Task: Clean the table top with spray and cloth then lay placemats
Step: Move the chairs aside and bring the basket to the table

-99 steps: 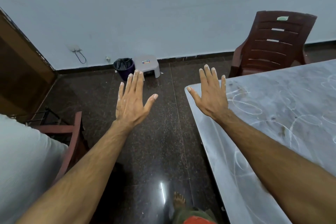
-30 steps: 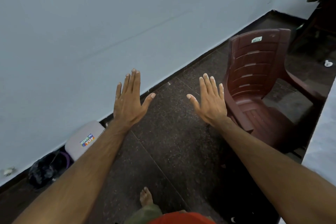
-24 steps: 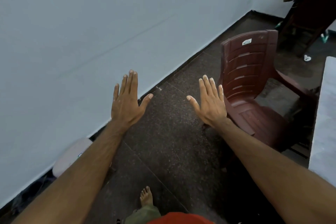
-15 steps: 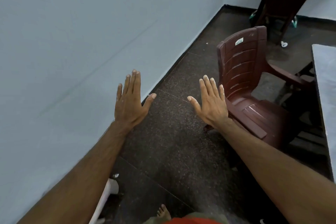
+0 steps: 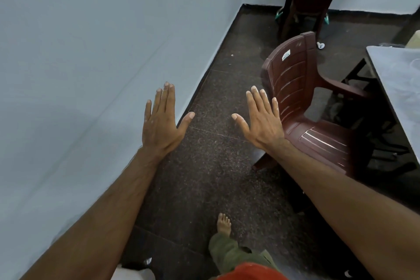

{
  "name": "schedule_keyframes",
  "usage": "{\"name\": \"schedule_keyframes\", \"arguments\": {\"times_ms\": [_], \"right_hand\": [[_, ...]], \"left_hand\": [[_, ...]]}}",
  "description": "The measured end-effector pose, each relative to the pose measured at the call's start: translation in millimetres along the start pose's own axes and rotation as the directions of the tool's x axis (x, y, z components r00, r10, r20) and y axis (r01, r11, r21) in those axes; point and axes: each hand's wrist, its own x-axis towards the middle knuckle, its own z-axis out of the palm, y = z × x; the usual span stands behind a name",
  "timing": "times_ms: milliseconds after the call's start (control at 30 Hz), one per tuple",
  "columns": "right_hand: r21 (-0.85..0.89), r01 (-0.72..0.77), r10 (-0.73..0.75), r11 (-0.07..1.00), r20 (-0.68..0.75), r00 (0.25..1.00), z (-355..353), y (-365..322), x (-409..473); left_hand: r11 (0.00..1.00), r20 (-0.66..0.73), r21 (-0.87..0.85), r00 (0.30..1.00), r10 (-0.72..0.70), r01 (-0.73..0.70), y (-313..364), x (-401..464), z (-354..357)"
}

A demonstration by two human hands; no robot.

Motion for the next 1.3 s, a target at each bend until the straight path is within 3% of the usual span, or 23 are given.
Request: {"name": "schedule_keyframes", "arguments": {"times_ms": [433,767,1000,1300], "right_hand": [[0.060,-0.125,0.128,0.990,-0.055,0.990,14,18,161],[0.038,-0.278,0.280,0.960,-0.096,0.955,29,54,223],[0.018,-0.446,0.444,0.895,-0.149,0.884,41,62,262],[0.014,-0.660,0.649,0.751,-0.201,0.734,54,55,305]], "left_hand": [[0.993,0.046,-0.030,0.992,0.119,-0.117,-25,177,50],[0.961,0.097,-0.098,0.958,0.269,-0.259,-14,289,104],[0.890,0.127,-0.169,0.886,0.447,-0.424,-13,371,142],[0.760,0.161,-0.268,0.750,0.641,-0.592,-15,466,172]]}}
